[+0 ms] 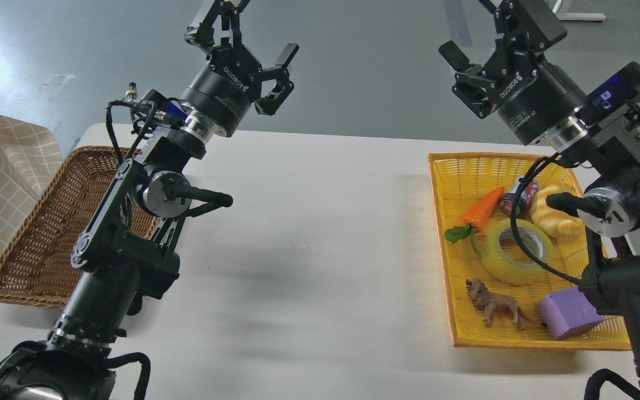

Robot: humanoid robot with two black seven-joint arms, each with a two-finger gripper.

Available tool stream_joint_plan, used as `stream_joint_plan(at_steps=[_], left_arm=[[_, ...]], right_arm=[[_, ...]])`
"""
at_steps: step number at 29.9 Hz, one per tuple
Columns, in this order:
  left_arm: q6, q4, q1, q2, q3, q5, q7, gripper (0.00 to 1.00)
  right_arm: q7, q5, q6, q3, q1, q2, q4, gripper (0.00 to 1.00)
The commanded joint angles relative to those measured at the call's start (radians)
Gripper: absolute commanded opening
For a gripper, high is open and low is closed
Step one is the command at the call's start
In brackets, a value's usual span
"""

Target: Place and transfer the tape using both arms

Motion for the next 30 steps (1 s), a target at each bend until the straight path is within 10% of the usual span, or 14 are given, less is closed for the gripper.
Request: stream_joint_plan(at_steps=[1, 13, 30], left_arm=[[-0.001, -0.001, 0.001, 0.004, -0.001, 0.000, 0.000, 0.98], [-0.001, 0.001, -0.001, 0.019, -0.003, -0.003, 0.000, 0.98], [-0.001, 0.002, 0.004, 0.037, -0.001, -0.008, 0.000, 0.98]], right_arm=[[0.001, 0.000, 0.000, -0.003, -0.009, -0.069, 0.034, 1.00], [0.000, -0.058, 0.000, -0.144, -0.064, -0.550, 0.110, 1.00], [0.009, -0.460, 0.000, -0.135, -0.228, -0.664, 0.145, 1.00]])
